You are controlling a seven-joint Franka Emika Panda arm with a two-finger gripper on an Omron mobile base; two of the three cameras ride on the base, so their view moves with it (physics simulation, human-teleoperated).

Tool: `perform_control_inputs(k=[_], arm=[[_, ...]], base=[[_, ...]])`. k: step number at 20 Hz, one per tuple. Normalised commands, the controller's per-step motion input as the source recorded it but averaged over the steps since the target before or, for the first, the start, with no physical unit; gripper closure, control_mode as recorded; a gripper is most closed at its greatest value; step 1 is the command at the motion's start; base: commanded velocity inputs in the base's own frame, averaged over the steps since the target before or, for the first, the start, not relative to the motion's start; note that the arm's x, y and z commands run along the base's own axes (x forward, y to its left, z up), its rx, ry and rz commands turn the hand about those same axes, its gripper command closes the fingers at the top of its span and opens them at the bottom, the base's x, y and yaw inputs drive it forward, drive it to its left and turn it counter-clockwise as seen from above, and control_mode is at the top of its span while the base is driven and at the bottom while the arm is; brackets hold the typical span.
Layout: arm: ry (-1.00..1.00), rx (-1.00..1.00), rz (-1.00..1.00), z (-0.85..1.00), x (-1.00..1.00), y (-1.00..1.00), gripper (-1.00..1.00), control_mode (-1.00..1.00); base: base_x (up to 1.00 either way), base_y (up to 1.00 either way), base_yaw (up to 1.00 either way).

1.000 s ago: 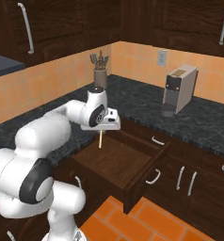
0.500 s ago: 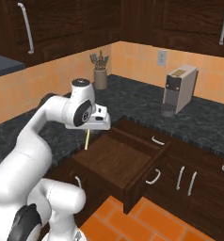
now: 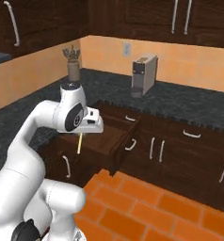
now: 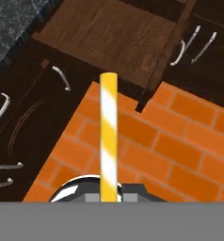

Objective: Take a straw from the drawer in front and place it inside the glass cup on the dining counter.

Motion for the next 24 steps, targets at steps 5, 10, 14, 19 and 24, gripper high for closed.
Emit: perform_control_inputs(k=[5,10,14,19,24], arm=[[0.0,0.0,0.0,0.0,0.0,0.0,1.0,1.0],[0.0,0.0,0.0,0.0,0.0,0.0,1.0,1.0],[0.0,0.0,0.0,0.0,0.0,0.0,1.0,1.0],[0.0,0.0,0.0,0.0,0.0,0.0,1.0,1.0],[0.0,0.0,0.0,0.0,0.0,0.0,1.0,1.0]], base=[[-0.19,-0.41,-0.77],[-0.18,-0.9,-0.59],[-0.02,-0.95,-0.49],[0.1,-0.58,-0.47],[0.54,0.08,-0.42]])
